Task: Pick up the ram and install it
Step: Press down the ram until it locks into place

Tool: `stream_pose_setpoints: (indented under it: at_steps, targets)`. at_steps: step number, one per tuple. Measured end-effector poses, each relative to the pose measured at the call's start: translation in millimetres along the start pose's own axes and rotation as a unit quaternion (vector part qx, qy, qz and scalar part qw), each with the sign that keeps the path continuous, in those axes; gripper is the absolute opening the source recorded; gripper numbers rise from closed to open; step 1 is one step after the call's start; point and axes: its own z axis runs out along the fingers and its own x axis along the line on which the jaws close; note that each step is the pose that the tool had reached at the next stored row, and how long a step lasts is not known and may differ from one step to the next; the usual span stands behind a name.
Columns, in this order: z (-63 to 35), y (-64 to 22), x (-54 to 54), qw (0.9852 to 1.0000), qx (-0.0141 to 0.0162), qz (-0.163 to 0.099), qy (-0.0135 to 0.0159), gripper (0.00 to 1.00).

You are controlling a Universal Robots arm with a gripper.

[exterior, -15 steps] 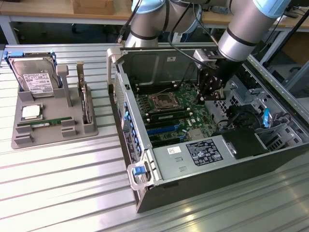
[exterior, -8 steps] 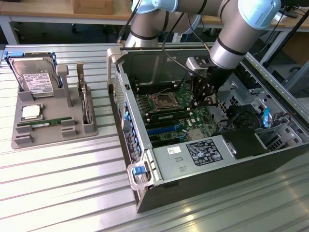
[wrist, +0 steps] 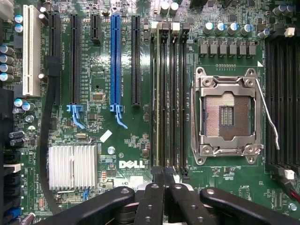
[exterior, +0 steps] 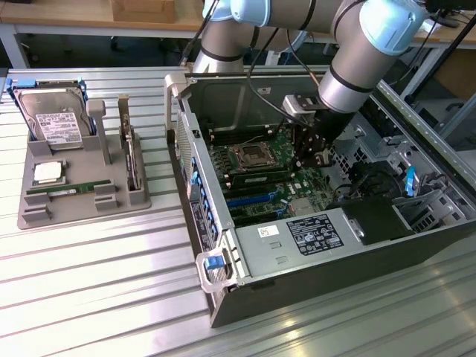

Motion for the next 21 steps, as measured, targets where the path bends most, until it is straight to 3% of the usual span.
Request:
stream_pose_setpoints:
  at_steps: [4,8,15,18,21]
  targets:
    - [-17.6,1.9,-0.9,1.0,0.0012,0.0,-0.0001,0.1]
    - [-15.5,29.7,-0.8,1.0,0.0047,0.0,-0.0003,0.1]
    - [-5.3,96.0,-0.3,1.0,0.008,0.0,-0.0002,0.1]
    - [6.2,109.3,0.4,1.0,0.0079,-0.001,0.0001,0.1]
    - [7.2,110.6,0.1,1.0,0.0084,-0.001,-0.0013,0.1]
